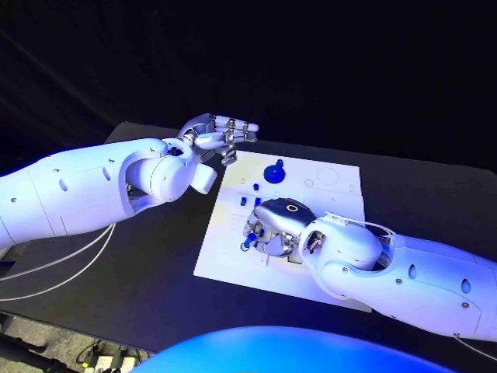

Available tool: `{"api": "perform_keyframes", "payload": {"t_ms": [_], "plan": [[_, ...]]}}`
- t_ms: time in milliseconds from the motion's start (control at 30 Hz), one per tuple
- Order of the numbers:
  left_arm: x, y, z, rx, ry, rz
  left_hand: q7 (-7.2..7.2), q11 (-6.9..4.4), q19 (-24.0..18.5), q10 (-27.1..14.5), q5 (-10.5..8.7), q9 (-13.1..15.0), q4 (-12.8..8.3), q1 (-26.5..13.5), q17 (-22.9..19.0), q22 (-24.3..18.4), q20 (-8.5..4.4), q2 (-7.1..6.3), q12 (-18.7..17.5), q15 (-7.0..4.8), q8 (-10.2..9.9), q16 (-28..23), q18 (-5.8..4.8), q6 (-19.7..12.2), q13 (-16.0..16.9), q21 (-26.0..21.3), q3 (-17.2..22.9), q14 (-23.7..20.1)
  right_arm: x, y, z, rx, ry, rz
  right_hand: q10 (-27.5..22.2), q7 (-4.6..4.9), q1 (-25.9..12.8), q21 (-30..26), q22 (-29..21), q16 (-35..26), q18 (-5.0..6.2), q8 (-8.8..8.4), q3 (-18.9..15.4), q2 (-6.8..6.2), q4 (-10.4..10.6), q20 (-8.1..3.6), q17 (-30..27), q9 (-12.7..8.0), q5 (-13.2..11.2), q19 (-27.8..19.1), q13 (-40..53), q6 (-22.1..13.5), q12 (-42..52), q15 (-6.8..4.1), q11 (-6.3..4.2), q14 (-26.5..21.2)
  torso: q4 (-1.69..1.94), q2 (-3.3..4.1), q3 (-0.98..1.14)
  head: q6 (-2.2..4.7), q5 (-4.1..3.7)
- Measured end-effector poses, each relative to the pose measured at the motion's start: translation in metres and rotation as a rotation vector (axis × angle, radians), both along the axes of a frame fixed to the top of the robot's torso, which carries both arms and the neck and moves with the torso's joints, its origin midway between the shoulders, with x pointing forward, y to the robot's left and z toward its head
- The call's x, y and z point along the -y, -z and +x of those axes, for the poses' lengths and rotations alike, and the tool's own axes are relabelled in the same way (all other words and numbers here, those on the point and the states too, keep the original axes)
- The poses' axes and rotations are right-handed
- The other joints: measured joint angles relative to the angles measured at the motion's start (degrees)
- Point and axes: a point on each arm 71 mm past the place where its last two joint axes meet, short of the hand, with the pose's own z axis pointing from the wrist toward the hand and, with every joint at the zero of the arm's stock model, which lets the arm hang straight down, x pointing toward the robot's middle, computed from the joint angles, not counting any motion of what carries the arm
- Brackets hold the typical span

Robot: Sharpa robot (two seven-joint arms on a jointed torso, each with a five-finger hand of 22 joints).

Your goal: Assemble the parts on the task board

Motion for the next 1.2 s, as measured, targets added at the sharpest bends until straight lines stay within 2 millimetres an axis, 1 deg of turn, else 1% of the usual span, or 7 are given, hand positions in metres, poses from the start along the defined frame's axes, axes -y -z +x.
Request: {"api": "perform_keyframes", "payload": {"t_ms": [267, 633, 933, 1000, 1067, 1133, 1200], "plan": [[-0.0002, 0.0000, -0.0001, 0.000, 0.000, 0.000, 0.00, 0.00, 0.0, 0.0, 0.00, 0.0, 0.0, 0.0, 0.0, 0.0, 0.00, 0.00, 0.0, 0.00, 0.0, 0.0, 0.00, 0.0, 0.0, 0.0, 0.0, 0.0, -0.0050, 0.0012, -0.0029, 0.006, -0.013, -0.005, 0.1, -0.14, 0.2, 0.0, 0.0, 0.0, 0.00, -0.19, 0.1, 0.03, -0.2, 0.00, 0.0, 0.0, 0.0, 0.0, 0.0, 0.2, 0.0, 0.00, 0.28, 0.0, 0.02, 0.00, -0.01, -0.18, 0.05], [-0.0009, -0.0001, -0.0002, 0.000, -0.001, 0.001, 0.00, 0.00, 0.0, 0.0, 0.00, 0.0, 0.0, 0.0, 0.0, 0.0, 0.00, 0.00, 0.0, 0.00, 0.0, 0.0, -0.01, 0.0, 0.0, 0.0, 0.0, 0.0, -0.0044, 0.0060, -0.0072, -0.005, -0.016, -0.014, 0.5, -0.10, 0.4, 0.0, 0.0, 0.0, 0.00, -0.07, 0.1, -0.05, -0.3, 0.00, 0.0, 0.0, 0.2, 0.0, 0.0, 0.2, -0.2, 0.00, 0.28, 0.0, 0.05, -0.03, -0.03, -0.37, 0.22], [-0.0010, 0.0000, -0.0003, -0.001, -0.001, 0.001, 0.00, 0.00, 0.0, 0.0, 0.00, 0.0, 0.0, 0.0, 0.0, 0.0, 0.00, 0.00, 0.0, 0.00, 0.0, 0.0, 0.00, 0.0, 0.0, 0.0, 0.0, 0.0, -0.0052, 0.0067, -0.0074, -0.005, -0.012, -0.017, 0.6, -0.05, 0.4, -0.3, 0.0, 0.0, 0.00, -0.04, 0.2, -0.08, -0.1, 0.00, 0.0, 0.0, 0.3, 0.0, 0.1, 0.2, -0.6, 0.00, 0.35, 0.0, 0.02, -0.03, -0.03, -0.32, 0.32], [-0.0010, 0.0000, -0.0003, -0.001, 0.000, 0.001, 0.00, 0.00, 0.0, 0.0, 0.00, 0.0, 0.0, 0.0, 0.0, 0.0, 0.00, 0.00, 0.0, 0.00, 0.0, 0.0, 0.00, 0.0, 0.0, 0.0, 0.0, 0.0, -0.0057, 0.0071, -0.0070, -0.005, -0.011, -0.020, 0.3, 0.61, 0.3, -0.5, 0.0, 0.0, 0.00, -0.11, 0.3, -0.08, -0.1, 0.00, 0.0, 0.0, 0.3, 0.0, 0.1, -0.5, -1.1, 0.00, 0.58, 0.0, 0.02, -0.03, -0.04, -0.29, 0.32], [-0.0010, -0.0001, -0.0003, -0.001, 0.000, 0.001, 0.00, 0.00, 0.0, 0.0, 0.00, 0.0, 0.0, 0.0, 0.0, 0.0, 0.00, 0.00, 0.0, 0.00, 0.0, 0.0, 0.00, 0.0, 0.0, 0.0, 0.0, 0.0, -0.0065, 0.0076, -0.0064, -0.005, -0.010, -0.022, -0.8, 1.23, -0.3, -0.8, 0.0, 0.0, 0.00, -1.13, 0.7, -0.55, 0.2, 0.24, 0.0, 1.2, 0.4, -0.2, 0.1, -2.1, -1.7, 0.14, 1.04, -0.1, 0.02, -0.04, -0.04, -0.27, 0.34], [-0.0009, -0.0001, -0.0003, -0.001, 0.000, 0.001, 0.00, 0.08, 0.0, -0.1, 0.00, 0.0, -0.1, 0.0, 0.0, 0.0, 0.00, 0.00, 0.0, 0.00, 0.0, 0.0, 0.00, 0.0, 0.0, 0.0, -0.1, 0.0, -0.0072, 0.0082, -0.0060, -0.006, -0.009, -0.024, -2.2, 1.56, -1.4, -1.0, 0.0, 0.0, 0.00, -2.24, 0.9, -0.81, 0.4, 0.33, 0.0, 1.1, 0.7, -0.3, -0.3, -3.7, -2.5, 0.56, 1.36, -0.1, 0.01, -0.04, -0.03, -0.26, 0.34], [-0.0009, -0.0001, -0.0004, -0.001, 0.000, 0.001, 0.00, 0.20, 0.0, -0.2, 0.00, 0.0, -0.2, 0.0, -0.1, -0.1, 0.00, 0.00, 0.0, 0.00, 0.0, 0.0, 0.00, 0.0, 0.0, 0.0, -0.2, 0.0, -0.0081, 0.0090, -0.0056, -0.006, -0.008, -0.027, -2.9, 1.61, -2.3, -1.1, 0.0, 0.0, 0.01, -2.78, 1.0, -1.10, 0.5, 0.53, 0.0, 0.4, 0.6, -0.5, -0.6, -5.1, -2.9, 0.63, 1.52, 0.0, 0.01, -0.04, -0.03, -0.25, 0.30]]}}
